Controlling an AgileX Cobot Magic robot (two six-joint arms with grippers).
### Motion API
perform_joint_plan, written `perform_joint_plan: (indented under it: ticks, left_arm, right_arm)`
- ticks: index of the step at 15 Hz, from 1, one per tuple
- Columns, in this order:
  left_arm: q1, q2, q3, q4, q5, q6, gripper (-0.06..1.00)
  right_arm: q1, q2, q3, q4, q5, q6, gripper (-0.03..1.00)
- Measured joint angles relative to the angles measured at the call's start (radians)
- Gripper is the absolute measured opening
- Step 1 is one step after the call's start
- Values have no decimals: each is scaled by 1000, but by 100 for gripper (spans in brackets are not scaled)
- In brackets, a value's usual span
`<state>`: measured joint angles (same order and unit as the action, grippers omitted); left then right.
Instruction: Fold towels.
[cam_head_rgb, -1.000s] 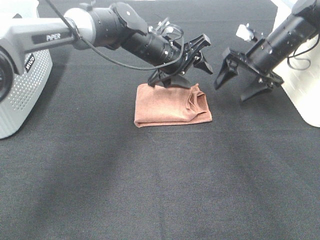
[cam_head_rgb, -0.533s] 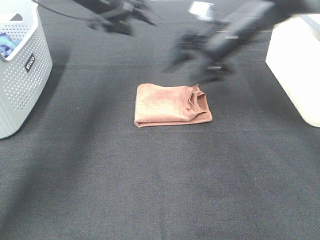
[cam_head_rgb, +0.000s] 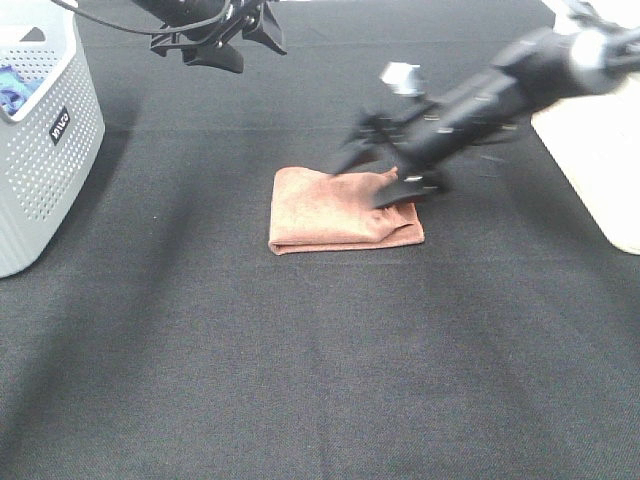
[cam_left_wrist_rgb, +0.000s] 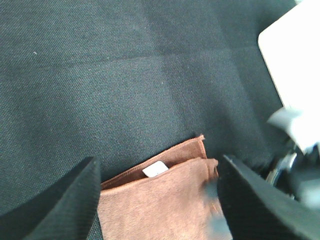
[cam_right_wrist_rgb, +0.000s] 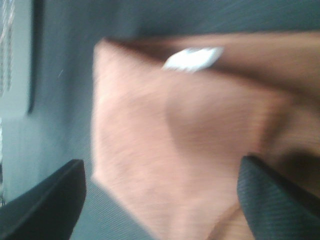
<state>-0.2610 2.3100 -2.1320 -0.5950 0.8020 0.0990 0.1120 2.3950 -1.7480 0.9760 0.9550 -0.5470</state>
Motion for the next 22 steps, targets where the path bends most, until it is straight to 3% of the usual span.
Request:
perform_joint_plan:
  ticks: [2, 7, 10, 13, 14, 16, 18, 22]
  left_arm:
    - [0, 0, 0, 0, 7, 0, 64]
    - [0, -7, 0, 32, 54, 6, 64]
    - [0, -76, 0, 184, 186, 39, 64]
    - [-1, -197, 0, 378, 378, -55, 64]
    - [-1, -197, 0, 378, 378, -55, 64]
    - [-9, -278, 9, 484, 406, -70, 64]
    - [-21, -399, 97, 562, 408, -99, 64]
    - [-29, -791, 568, 609, 412, -161, 64]
  right_arm:
    - [-26, 0, 0, -2, -8, 0, 78]
    - [-59, -23, 0, -217, -45, 70, 78]
    - [-59, -156, 0, -371, 31, 199, 78]
    - [-59, -286, 0, -487, 188, 303, 78]
    - [-59, -286, 0, -487, 188, 303, 78]
    - [-59, -362, 0, -555, 244, 349, 78]
    - [-59, -465, 19, -605, 247, 367, 78]
    - [-59, -819, 258, -709, 250, 376, 78]
